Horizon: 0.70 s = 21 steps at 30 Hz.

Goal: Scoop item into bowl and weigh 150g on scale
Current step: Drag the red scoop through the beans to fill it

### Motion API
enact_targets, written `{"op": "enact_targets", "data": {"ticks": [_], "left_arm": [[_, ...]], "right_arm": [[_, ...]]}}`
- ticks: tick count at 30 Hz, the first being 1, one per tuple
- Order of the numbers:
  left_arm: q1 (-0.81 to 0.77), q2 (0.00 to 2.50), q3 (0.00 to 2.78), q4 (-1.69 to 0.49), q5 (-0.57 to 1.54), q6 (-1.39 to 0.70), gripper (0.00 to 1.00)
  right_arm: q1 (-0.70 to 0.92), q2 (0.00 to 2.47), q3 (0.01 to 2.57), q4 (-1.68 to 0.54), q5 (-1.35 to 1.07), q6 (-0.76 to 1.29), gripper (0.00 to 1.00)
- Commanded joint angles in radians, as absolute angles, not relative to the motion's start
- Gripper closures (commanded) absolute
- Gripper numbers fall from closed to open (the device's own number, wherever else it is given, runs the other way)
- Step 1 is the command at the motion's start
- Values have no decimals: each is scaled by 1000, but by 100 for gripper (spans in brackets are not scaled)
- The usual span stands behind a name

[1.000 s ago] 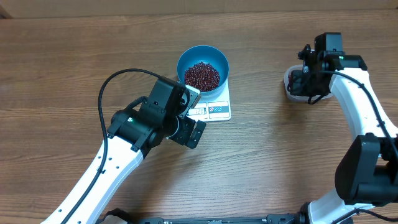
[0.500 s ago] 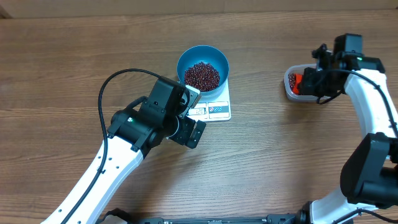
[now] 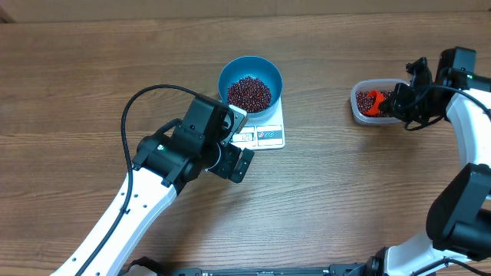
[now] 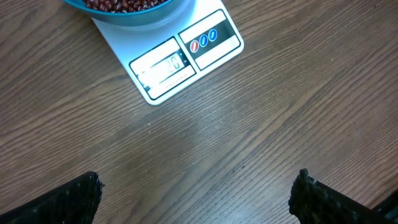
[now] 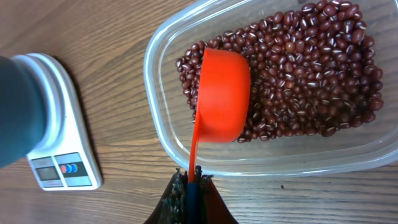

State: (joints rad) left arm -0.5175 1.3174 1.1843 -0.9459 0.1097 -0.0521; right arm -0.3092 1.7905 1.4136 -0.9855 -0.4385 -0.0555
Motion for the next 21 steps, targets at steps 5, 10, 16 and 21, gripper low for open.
{"op": "enact_targets", "data": {"ticks": [5, 10, 16, 21], "left_arm": [[-522, 1315, 1187, -942, 121, -52, 0], [-522, 1315, 1187, -942, 121, -52, 0], [-522, 1315, 1187, -942, 121, -52, 0], [-522, 1315, 1187, -942, 121, -51, 0]], "right_arm": [[-356, 1757, 1441, -986, -535, -58, 96], [-362, 1758, 1441, -993, -542, -62, 96], [-363, 1758, 1441, -997, -594, -83, 97], [-382, 1758, 1441, -1008, -617, -83, 96]]}}
